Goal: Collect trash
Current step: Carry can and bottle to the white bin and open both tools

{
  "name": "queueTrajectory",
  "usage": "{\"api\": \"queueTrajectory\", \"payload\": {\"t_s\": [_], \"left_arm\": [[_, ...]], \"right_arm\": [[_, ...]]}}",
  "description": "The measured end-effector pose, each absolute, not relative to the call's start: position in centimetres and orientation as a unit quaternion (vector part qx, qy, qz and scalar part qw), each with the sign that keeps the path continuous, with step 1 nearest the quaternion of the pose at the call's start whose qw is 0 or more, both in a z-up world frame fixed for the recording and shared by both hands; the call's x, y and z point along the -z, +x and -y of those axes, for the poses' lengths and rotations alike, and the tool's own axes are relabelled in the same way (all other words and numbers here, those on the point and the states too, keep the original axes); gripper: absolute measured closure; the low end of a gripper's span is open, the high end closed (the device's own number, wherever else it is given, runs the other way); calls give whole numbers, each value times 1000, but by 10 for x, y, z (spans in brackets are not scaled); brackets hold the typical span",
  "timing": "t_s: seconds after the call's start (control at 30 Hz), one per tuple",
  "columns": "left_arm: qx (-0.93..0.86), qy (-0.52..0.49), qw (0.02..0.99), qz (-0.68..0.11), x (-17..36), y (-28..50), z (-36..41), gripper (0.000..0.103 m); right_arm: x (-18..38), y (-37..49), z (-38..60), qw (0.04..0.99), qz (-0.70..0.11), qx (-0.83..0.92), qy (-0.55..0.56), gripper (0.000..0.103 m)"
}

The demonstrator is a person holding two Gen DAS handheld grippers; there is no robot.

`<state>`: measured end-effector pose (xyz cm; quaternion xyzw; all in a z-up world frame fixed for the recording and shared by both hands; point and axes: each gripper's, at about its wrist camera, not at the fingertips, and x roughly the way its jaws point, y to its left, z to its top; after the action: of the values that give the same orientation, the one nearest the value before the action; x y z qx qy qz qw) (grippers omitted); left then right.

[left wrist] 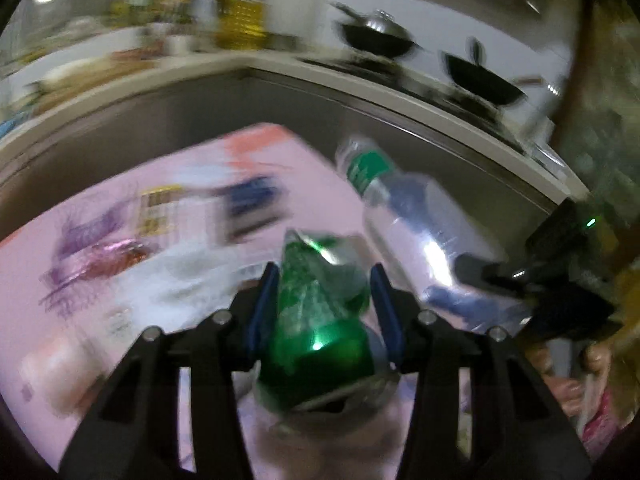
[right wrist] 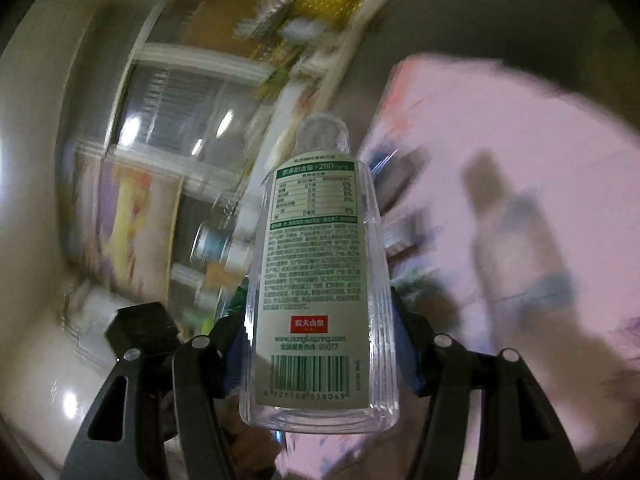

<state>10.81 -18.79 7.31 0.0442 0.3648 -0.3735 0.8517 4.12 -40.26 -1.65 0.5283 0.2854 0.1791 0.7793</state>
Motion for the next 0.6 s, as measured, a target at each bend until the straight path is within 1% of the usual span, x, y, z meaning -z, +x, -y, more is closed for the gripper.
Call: {"api": "queueTrajectory", "payload": {"t_s": [0.13, 0.3, 0.4, 0.53, 0.57, 0.6], "left_arm": [[448, 81, 802, -386, -68, 113, 297, 61], [503, 103, 749, -419, -45, 111, 397, 62], [513, 115, 730, -438, -25, 114, 438, 63], [500, 132, 718, -466, -2, 129, 473, 62], [492, 133, 718, -473, 3, 130, 481, 50], [482, 134, 717, -486, 9, 136, 489, 36]], "right_arm": [[47, 0, 487, 758, -270, -69, 590, 45], [60, -28, 549, 749, -304, 9, 589, 45], [67, -31, 563, 737, -329, 33, 589, 44], [75, -24, 573, 710, -359, 59, 603, 42], [74, -20, 575, 703, -364, 66, 607, 42], [75, -16, 576, 699, -370, 71, 608, 39]]}}
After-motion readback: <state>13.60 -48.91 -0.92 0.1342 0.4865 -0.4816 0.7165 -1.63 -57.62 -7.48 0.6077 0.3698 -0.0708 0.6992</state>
